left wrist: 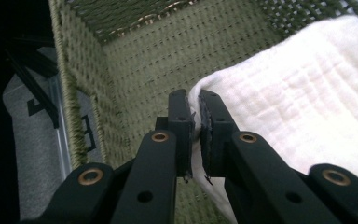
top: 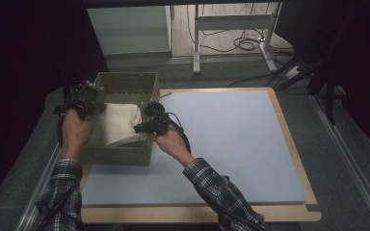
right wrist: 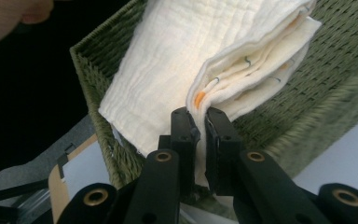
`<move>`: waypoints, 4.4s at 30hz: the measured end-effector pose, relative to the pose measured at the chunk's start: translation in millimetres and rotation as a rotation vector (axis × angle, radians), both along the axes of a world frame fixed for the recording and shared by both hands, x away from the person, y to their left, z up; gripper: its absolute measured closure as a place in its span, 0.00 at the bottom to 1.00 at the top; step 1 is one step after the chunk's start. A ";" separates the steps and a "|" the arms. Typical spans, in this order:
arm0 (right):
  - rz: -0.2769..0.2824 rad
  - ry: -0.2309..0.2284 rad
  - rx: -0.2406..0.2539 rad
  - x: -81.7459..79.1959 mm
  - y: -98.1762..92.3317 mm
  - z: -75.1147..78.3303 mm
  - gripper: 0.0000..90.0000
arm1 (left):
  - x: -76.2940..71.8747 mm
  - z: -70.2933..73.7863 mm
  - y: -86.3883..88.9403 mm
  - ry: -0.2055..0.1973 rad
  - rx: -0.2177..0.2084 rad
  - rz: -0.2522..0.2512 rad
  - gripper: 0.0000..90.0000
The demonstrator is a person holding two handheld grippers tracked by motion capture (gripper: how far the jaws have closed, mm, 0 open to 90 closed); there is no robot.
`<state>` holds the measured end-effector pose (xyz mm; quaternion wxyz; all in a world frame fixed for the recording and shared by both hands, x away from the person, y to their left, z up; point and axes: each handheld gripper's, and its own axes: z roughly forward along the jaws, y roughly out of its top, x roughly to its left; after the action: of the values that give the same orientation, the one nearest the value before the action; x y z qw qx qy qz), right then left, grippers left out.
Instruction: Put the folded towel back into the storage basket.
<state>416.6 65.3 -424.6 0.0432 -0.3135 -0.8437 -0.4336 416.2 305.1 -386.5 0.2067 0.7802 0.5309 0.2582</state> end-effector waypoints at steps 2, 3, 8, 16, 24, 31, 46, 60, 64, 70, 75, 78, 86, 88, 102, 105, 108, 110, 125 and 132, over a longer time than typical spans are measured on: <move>0.000 0.002 -0.003 -1.2 6.6 -3.1 0.92 | -0.9 -1.2 3.2 0.001 0.003 0.005 0.94; 0.001 0.002 -0.008 -1.7 9.6 -4.4 0.92 | -1.3 -1.8 4.8 0.001 0.004 0.009 0.94; 0.003 0.010 -0.022 -4.4 25.3 -9.7 0.91 | -4.1 -3.4 14.2 0.000 0.011 0.028 0.94; 0.006 -0.003 -0.052 -8.3 44.8 -14.8 0.91 | -5.3 -9.5 23.6 0.002 0.004 0.043 0.94; -0.011 -0.021 -0.106 -9.3 46.5 -19.8 0.91 | 0.3 -20.0 14.4 0.006 -0.008 0.023 0.93; -0.034 0.003 -0.113 -4.9 39.9 -24.1 0.91 | 6.6 -25.3 6.5 0.011 -0.004 0.011 0.93; -0.049 -0.004 -0.136 -9.0 42.8 -27.3 0.90 | 8.9 -37.6 4.0 0.026 -0.010 -0.003 0.93; -0.051 -0.051 -0.113 -11.7 32.2 -15.7 0.72 | 17.8 -45.8 -14.1 0.035 -0.028 -0.030 0.64; -0.043 -0.087 -0.097 -6.6 19.8 -3.7 0.65 | 15.1 -44.4 -14.1 0.030 -0.052 -0.032 0.57; -0.032 -0.126 -0.104 -5.4 8.1 3.4 0.58 | 14.4 -48.0 -15.9 0.040 -0.086 -0.034 0.48; -0.018 -0.179 -0.125 -7.4 -0.3 10.7 0.51 | 14.7 -49.4 -20.6 0.054 -0.130 -0.045 0.40; -0.011 -0.201 -0.132 -8.8 -3.5 13.2 0.48 | 14.9 -49.3 -22.8 0.055 -0.137 -0.049 0.34; 0.018 -0.239 -0.137 -13.7 -23.5 14.6 0.34 | 13.6 -47.2 -34.3 0.064 -0.178 -0.076 0.23; 0.022 -0.243 -0.145 -14.4 -28.8 12.8 0.32 | 12.9 -47.4 -36.7 0.064 -0.188 -0.081 0.21; 0.032 -0.242 -0.170 -15.4 -72.5 -1.1 0.25 | 9.1 -45.7 -53.4 0.104 -0.266 -0.114 0.11; 0.029 -0.241 -0.172 -16.9 -87.1 -6.0 0.23 | 7.5 -42.0 -58.9 0.115 -0.293 -0.127 0.10; 0.023 -0.240 -0.173 -19.0 -100.1 -9.8 0.22 | 6.0 -38.8 -62.7 0.113 -0.293 -0.135 0.09; 0.023 -0.243 -0.171 -19.8 -104.3 -11.0 0.21 | 4.6 -36.0 -66.3 0.109 -0.296 -0.144 0.08; 0.017 -0.243 -0.191 -38.2 -160.1 -24.2 0.15 | -10.4 -19.3 -111.3 0.091 -0.277 -0.261 0.04; 0.013 -0.234 -0.196 -44.0 -181.8 -31.5 0.13 | -16.1 -20.5 -131.3 0.076 -0.257 -0.313 0.03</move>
<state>372.6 -116.5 -456.1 -0.0833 -0.2584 -0.8833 -0.3823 400.1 173.7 -407.0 0.3218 0.8297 0.4391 0.1236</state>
